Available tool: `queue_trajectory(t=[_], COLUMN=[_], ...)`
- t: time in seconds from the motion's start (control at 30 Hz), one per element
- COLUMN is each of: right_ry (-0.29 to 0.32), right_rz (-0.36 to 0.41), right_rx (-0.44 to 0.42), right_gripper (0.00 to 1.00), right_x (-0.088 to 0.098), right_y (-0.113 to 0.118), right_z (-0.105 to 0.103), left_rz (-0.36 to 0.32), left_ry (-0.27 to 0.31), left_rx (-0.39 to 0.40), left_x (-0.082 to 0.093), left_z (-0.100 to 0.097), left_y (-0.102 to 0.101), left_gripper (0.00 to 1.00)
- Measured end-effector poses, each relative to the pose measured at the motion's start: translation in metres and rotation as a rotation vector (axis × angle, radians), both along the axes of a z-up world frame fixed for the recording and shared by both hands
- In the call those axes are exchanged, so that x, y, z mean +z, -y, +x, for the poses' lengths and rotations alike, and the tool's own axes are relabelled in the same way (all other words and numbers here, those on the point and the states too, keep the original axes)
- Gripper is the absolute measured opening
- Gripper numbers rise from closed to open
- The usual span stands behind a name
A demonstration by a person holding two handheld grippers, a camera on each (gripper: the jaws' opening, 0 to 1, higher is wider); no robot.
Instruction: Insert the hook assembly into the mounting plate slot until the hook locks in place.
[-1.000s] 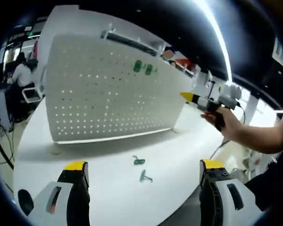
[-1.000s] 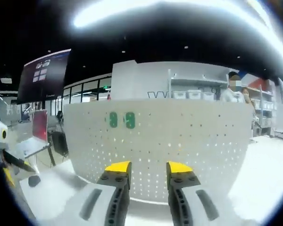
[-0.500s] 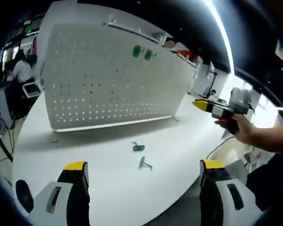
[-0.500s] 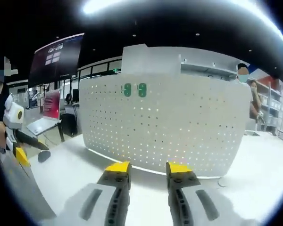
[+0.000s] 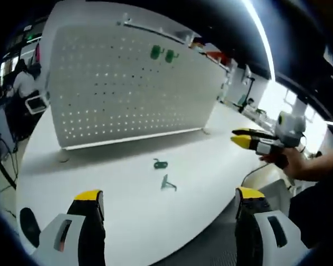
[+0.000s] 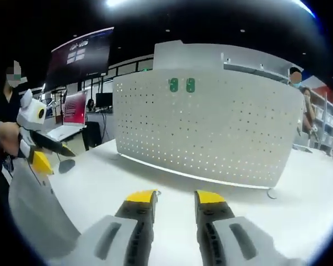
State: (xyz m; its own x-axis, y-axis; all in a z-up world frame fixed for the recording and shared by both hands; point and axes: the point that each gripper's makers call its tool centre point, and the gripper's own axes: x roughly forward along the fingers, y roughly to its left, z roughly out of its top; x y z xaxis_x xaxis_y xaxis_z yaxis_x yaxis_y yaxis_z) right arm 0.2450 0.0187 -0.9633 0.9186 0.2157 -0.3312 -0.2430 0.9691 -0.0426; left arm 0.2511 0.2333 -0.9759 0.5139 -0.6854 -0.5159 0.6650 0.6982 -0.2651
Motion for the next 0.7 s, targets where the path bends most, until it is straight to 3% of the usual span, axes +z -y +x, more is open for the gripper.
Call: queue_trajectory(t=[0.33,0.4,0.47,0.6,0.7], right_ry=[-0.078,-0.116,-0.183,-0.244,-0.293], right_rz=[-0.009,-0.021,-0.087,-0.043,-0.055], right_rx=[0.053,0.064,0.087,0.117,0.191], right_gripper=[0.25,0.25,0.25,0.25,0.25], right_x=[-0.018,-0.026,-0.041,-0.053,-0.065], right_y=[-0.016,-0.02,-0.02,-0.03,-0.041], right_z=[-0.013,-0.016,-0.02,-0.02,-0.02], left_rz=[0.071,0.061,0.054,0.061,0.049], left_ry=[-0.02,-0.026,-0.034,-0.044,-0.121], left_rx=[-0.015,-0.021,-0.016,-0.001,-0.016], left_x=[-0.016,-0.017,-0.016,-0.021,-0.031], left_z=[-0.016,-0.019,-0.021,-0.02,-0.026], left_y=[-0.01,-0.01,-0.013,-0.02,-0.022], left_gripper=[1.0,1.0,1.0,1.0,1.0])
